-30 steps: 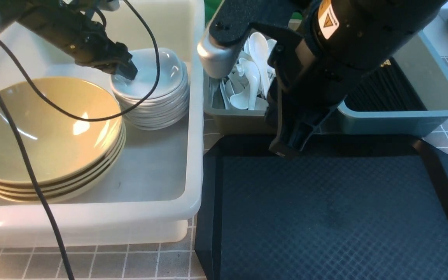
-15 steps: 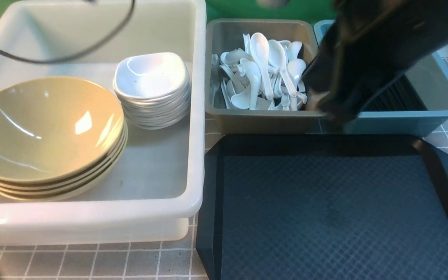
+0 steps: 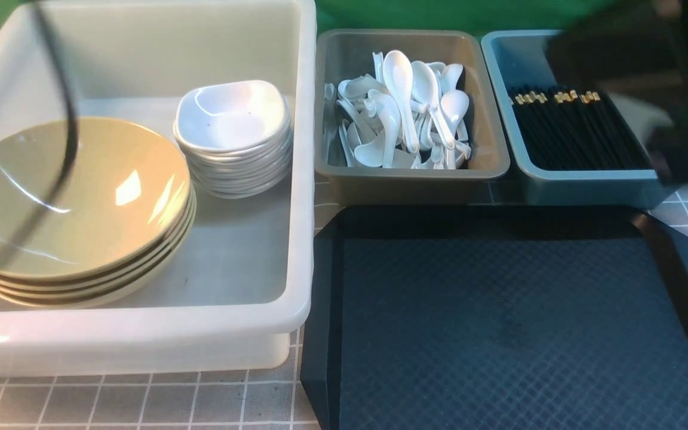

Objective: On grey table put chopsticks spoon bowls plates into blue grey white boxes.

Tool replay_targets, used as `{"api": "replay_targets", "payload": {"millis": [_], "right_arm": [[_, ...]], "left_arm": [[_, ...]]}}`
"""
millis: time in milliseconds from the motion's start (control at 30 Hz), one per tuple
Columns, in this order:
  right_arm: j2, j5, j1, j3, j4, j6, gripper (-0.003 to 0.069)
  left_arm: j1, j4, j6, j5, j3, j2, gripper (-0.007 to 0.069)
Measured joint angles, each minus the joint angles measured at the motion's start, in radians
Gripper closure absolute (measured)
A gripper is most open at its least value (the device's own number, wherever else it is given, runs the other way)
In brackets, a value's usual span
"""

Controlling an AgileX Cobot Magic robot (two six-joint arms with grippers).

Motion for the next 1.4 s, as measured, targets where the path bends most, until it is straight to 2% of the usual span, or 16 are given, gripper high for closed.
{"api": "replay_targets", "payload": {"millis": [200, 467, 767, 1400], "right_arm": [[-0.211, -0.174, 0.0, 0.337, 0.0, 0.03, 0.064], [-0.399, -0.344, 0.0, 0.581, 0.0, 0.037, 0.064], [-0.481, -0.469, 0.0, 0.697, -0.002, 0.036, 0.0634], [-0.481, -0.465, 0.0, 0.706, -0.003, 0.03, 0.0613]], "left_arm": [[0.0, 0.01, -0.028, -0.112, 0.385, -0.31, 0.0635], [0.0, 0.045, -0.052, -0.159, 0.618, -0.53, 0.0635], [0.0, 0.029, -0.11, -0.182, 0.706, -0.538, 0.0635], [0.0, 0.025, -0.113, -0.138, 0.732, -0.538, 0.0635]]}}
